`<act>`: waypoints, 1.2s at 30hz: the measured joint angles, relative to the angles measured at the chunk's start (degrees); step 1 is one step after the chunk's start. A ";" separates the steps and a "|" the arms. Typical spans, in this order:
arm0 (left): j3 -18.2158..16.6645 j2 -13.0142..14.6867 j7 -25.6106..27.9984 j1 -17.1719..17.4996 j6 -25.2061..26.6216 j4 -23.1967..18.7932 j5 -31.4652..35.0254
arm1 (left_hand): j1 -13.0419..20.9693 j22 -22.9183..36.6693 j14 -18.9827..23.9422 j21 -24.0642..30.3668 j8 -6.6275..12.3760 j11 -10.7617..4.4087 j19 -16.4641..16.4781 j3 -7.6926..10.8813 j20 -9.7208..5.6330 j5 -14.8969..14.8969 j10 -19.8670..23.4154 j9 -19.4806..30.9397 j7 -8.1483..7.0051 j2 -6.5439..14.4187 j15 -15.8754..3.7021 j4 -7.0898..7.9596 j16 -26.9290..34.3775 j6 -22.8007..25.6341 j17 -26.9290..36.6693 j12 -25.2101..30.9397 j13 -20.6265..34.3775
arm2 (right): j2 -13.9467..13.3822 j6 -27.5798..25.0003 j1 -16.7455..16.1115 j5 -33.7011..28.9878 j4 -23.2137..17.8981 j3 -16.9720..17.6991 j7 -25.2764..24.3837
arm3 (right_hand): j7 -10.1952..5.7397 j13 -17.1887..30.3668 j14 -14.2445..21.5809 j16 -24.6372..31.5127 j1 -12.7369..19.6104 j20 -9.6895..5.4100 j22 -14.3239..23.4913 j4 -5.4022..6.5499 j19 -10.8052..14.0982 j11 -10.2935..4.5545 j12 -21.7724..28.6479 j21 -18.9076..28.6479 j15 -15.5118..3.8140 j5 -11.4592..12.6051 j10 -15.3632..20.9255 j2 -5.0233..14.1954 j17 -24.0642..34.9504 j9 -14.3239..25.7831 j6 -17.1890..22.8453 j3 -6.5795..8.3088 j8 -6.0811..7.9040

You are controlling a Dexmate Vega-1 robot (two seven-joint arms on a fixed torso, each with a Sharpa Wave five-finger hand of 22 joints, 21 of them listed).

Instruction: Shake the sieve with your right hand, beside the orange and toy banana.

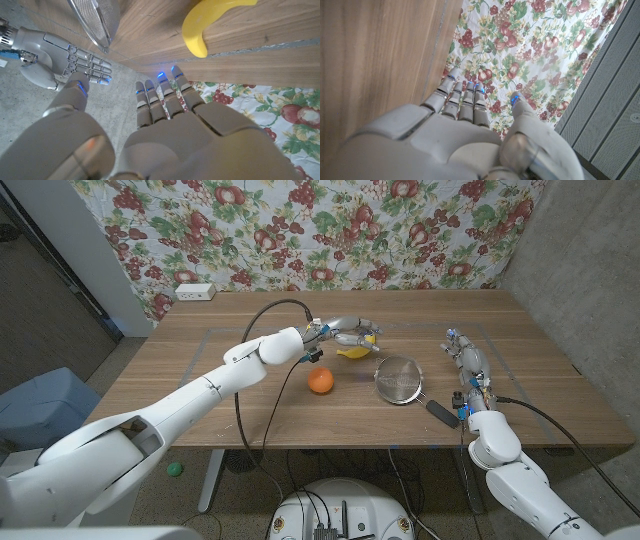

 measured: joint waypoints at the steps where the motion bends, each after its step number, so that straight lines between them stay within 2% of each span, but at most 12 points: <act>1: 0.08 -0.07 0.00 -0.03 0.00 0.09 0.00 | 0.01 0.00 0.10 0.00 0.00 -0.09 0.00 -0.03 0.00 0.00 0.09 0.00 -0.21 0.01 -0.09 -0.03 0.22 0.21 0.00 0.00 0.00 | 0.00 0.00 0.00 0.04 0.00 0.00 0.02 | 0.00 0.00 0.00 0.00 0.00 0.00 0.00 0.00 0.00 0.00 0.00 0.00 0.00 0.00 0.00 0.00 0.00 0.00 0.00 0.00 0.00; 9: 1.19 -1.18 -0.63 -0.62 0.27 1.76 -0.21 | 1.06 -0.01 1.34 0.00 0.00 -0.19 0.22 -0.48 -0.18 0.00 1.42 0.01 0.42 0.01 0.11 -0.01 0.22 0.81 0.00 0.00 -0.01 | 0.02 0.15 0.05 0.66 0.86 0.22 0.44 | 0.00 0.00 0.00 0.00 0.00 0.00 0.00 0.00 0.00 0.00 0.00 -0.21 0.00 0.00 0.00 0.00 -0.27 0.00 0.00 0.00 0.00; 15: 1.92 -1.87 -0.95 -0.97 0.40 2.62 -0.39 | 1.51 -0.01 1.92 0.00 0.00 -0.50 0.81 -0.94 -0.20 0.00 1.73 0.01 0.11 0.00 0.10 -0.02 0.22 1.12 -0.01 -0.01 -0.01 | 0.02 0.40 0.05 1.22 1.22 0.40 0.81 | 0.00 0.00 0.00 0.01 0.00 0.00 0.00 0.00 0.00 0.00 -0.45 -0.21 0.00 0.00 0.00 0.00 -0.27 0.00 -0.01 0.00 0.00; 31: 3.37 -2.94 -1.44 -1.16 1.39 2.95 -0.37 | 2.42 -0.01 2.70 0.00 0.00 0.04 1.12 -1.41 0.11 0.00 3.30 0.01 0.63 0.32 0.04 -0.01 0.22 1.63 -0.01 -0.03 -0.01 | -0.37 1.30 -0.17 2.52 2.13 1.00 2.02 | 0.00 0.00 0.00 0.01 0.00 -0.01 0.00 0.00 0.02 0.00 -0.45 -0.44 0.00 0.00 0.00 0.00 -0.26 0.00 -0.01 0.00 0.00; 36: 3.83 -3.37 -1.45 -1.30 1.96 3.13 -0.06 | 3.03 -0.02 3.14 0.00 0.00 0.12 1.43 -1.41 -0.20 0.00 3.98 0.01 0.83 0.92 -0.27 -0.01 0.43 1.83 0.29 -0.03 -0.01 | -0.56 1.51 -0.40 2.91 2.32 1.26 2.33 | 0.00 0.00 0.01 0.01 0.00 0.00 0.00 0.00 0.83 0.00 -0.45 -0.44 0.01 0.00 -0.01 0.00 -0.26 0.00 -0.01 0.00 0.00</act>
